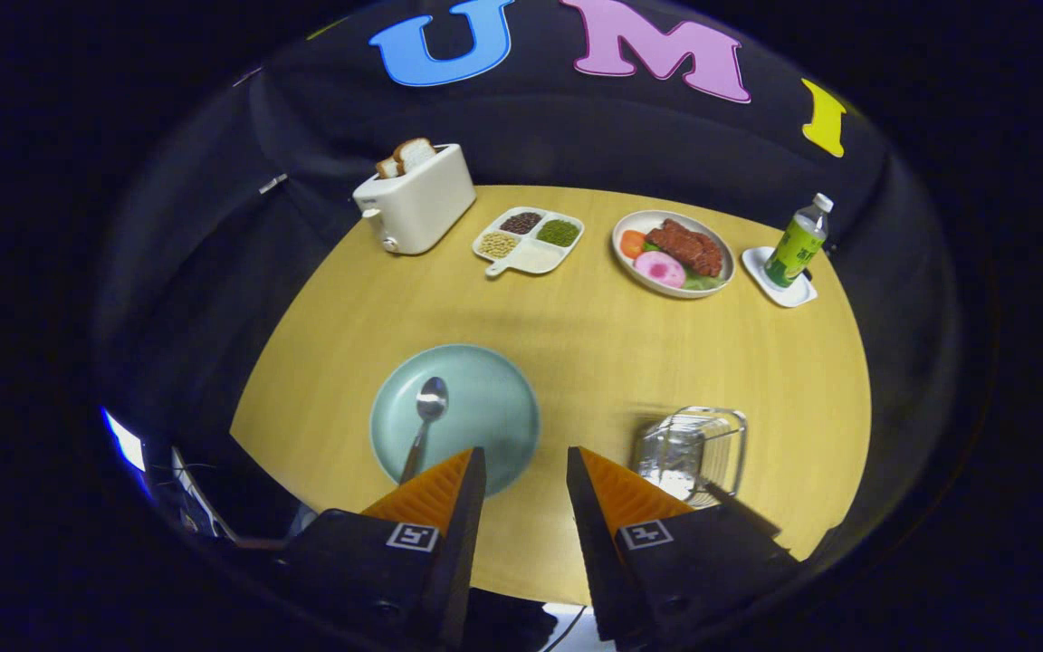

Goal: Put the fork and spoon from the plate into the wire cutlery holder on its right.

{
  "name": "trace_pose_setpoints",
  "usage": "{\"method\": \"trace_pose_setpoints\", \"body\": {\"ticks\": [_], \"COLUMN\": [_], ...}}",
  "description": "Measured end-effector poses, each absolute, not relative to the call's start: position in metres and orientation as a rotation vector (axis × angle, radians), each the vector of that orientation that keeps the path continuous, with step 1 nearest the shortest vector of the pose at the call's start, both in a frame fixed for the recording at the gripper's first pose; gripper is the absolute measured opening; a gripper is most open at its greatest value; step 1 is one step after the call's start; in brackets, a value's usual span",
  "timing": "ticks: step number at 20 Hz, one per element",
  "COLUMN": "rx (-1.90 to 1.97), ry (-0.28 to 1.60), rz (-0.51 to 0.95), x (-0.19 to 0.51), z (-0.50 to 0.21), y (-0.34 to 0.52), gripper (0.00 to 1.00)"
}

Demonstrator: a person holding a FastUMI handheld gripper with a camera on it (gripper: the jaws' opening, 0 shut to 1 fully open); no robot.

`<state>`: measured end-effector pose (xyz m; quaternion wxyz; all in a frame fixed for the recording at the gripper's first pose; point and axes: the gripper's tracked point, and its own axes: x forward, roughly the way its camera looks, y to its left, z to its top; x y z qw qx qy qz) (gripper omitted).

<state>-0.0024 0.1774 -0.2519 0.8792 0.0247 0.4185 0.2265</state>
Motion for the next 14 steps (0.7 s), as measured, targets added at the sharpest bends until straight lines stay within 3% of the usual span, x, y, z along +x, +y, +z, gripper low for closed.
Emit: {"method": "trace_pose_setpoints", "body": {"ticks": [5,14], "rx": [0.083,-0.024], "ry": [0.924,1.068], "rz": [0.504,0.466], "x": [-0.021,-0.023], "z": [-0.294,-0.367], "y": [0.253,0.285], "gripper": [0.57,0.57]}}
